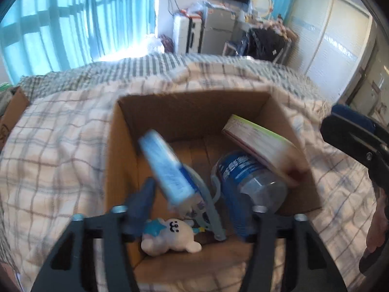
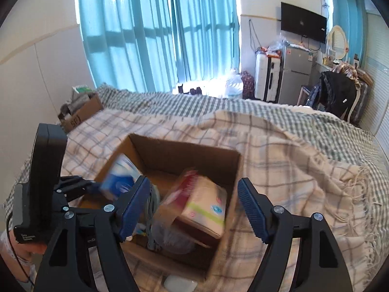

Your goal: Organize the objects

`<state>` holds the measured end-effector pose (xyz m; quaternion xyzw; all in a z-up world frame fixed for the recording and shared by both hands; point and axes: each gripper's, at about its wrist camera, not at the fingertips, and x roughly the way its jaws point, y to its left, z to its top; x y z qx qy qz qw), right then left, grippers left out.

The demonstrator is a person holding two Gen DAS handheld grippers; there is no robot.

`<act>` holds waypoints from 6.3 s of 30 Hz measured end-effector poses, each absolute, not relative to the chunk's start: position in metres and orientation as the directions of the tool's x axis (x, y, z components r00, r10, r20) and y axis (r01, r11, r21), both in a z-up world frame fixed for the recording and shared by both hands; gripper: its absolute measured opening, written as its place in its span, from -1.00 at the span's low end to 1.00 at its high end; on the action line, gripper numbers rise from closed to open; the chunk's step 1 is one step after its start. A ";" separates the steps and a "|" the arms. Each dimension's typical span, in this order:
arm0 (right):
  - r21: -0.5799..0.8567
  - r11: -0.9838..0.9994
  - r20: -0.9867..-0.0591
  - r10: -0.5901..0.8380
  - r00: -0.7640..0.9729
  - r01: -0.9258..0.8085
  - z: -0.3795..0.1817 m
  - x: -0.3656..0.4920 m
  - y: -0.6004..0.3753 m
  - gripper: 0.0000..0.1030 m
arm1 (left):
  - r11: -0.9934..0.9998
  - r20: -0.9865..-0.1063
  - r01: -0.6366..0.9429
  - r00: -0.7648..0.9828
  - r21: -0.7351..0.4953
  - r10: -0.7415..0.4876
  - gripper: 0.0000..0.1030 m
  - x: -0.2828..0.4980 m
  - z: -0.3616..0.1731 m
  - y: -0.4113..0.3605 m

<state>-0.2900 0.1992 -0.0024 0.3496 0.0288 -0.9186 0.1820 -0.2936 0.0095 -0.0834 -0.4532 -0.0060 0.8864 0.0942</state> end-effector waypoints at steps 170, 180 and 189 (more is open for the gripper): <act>-0.076 -0.993 -0.387 -0.058 -0.920 0.095 0.042 -0.111 0.240 0.99 | -0.999 -0.392 0.001 -0.920 -0.041 0.015 1.00 -0.089 0.013 -0.011; -0.084 -0.991 -0.392 -0.068 -0.918 0.109 0.042 -0.110 0.233 0.99 | -0.999 -0.403 -0.006 -0.915 -0.044 0.023 1.00 -0.089 0.011 -0.005; -0.078 -0.990 -0.393 -0.075 -0.916 0.115 0.041 -0.109 0.231 0.99 | -0.999 -0.409 -0.019 -0.912 -0.038 0.034 1.00 -0.089 0.010 -0.002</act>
